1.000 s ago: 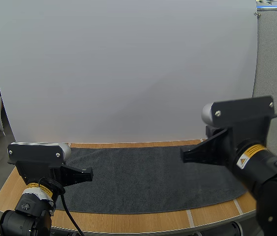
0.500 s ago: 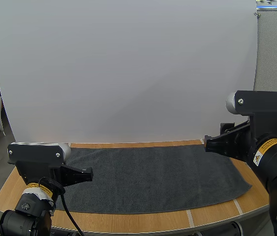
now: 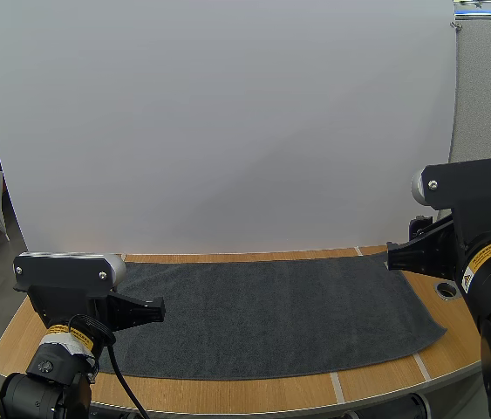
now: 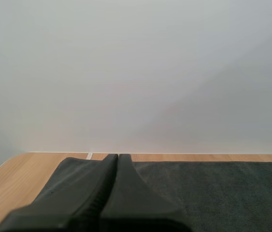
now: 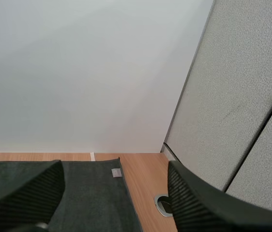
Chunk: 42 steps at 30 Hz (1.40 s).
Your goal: Fold the towel
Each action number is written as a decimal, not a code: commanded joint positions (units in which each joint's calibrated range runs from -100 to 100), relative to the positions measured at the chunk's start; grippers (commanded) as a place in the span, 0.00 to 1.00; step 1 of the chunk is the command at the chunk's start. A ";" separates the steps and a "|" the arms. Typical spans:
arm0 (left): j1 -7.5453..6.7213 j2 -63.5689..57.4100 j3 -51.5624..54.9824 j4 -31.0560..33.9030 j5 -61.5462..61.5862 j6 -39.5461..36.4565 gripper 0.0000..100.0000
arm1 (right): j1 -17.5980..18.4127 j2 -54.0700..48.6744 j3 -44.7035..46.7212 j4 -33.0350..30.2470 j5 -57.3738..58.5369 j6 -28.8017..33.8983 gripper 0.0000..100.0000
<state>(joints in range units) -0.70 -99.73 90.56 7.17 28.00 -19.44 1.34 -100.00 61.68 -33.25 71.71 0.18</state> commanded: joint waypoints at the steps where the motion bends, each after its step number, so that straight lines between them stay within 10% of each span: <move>1: 0.03 -0.27 -0.42 -0.63 -0.82 0.24 0.00 | 0.08 0.00 -0.38 0.71 -1.66 0.18 1.00; 23: 0.03 -0.27 -0.42 -0.63 -0.68 0.24 0.00 | -1.59 56.11 -15.40 5.12 -16.95 11.26 1.00; 35: 0.03 -0.27 -0.42 -0.63 -0.68 0.24 0.00 | -14.56 79.97 -28.20 39.07 -28.26 -20.10 1.00; 42: 0.03 -0.27 -0.42 -0.63 -0.68 0.24 0.00 | -18.50 91.47 -33.90 41.67 -29.45 -26.19 1.00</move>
<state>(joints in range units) -0.70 -99.73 90.56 7.17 27.84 -19.44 -16.10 -11.25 29.51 7.77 43.35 -23.49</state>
